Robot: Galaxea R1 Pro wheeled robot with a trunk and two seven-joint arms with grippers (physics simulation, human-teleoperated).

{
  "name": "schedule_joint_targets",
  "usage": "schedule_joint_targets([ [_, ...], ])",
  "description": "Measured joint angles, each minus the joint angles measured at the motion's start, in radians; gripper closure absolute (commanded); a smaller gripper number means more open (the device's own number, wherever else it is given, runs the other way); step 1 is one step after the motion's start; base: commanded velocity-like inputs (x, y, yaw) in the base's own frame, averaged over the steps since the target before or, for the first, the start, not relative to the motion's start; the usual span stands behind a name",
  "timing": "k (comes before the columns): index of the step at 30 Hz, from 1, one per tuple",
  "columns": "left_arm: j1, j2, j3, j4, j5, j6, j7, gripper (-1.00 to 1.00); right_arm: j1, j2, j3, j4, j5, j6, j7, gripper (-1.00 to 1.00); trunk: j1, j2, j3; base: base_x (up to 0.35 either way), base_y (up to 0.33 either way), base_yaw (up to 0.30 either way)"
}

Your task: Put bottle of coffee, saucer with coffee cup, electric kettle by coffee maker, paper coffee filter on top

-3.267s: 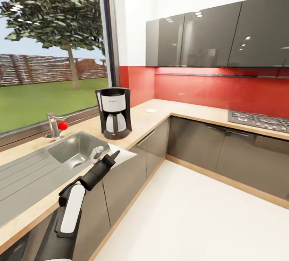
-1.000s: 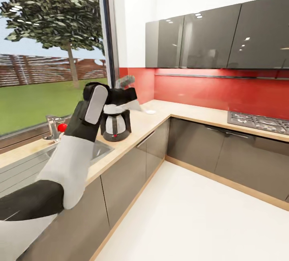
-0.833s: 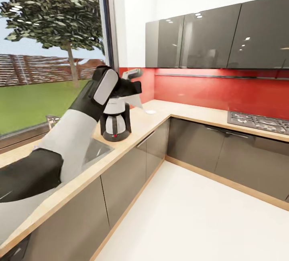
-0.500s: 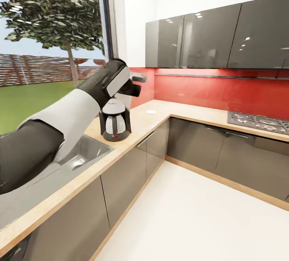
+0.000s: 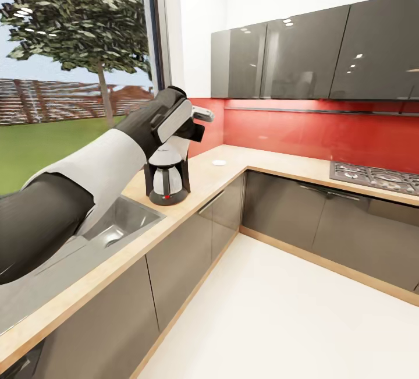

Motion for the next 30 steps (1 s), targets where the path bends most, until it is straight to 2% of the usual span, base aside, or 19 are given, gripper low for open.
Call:
schedule_joint_targets([
  [5,0.000,0.000,0.001,-0.041,0.000,-0.001,0.000,1.00,0.000,0.001,0.000,-0.001,0.000,0.000,0.000,-1.00,0.000,0.000,0.000,0.000,0.000,0.000],
  [11,0.000,0.006,0.003,-0.047,-0.001,-0.002,0.001,1.00,0.000,0.001,0.000,-0.001,0.000,0.000,0.000,-1.00,0.000,0.000,0.000,0.043,0.027,0.000],
  [25,0.000,0.009,0.004,-0.050,0.000,-0.003,0.001,1.00,0.000,0.001,0.000,-0.001,0.000,0.000,0.000,-1.00,0.000,0.000,0.000,0.259,0.146,0.000],
  [30,0.000,0.010,0.005,-0.051,0.000,-0.005,0.001,1.00,0.000,0.001,0.000,-0.001,0.000,0.000,0.000,-1.00,0.000,0.000,0.000,0.048,0.037,0.000],
])
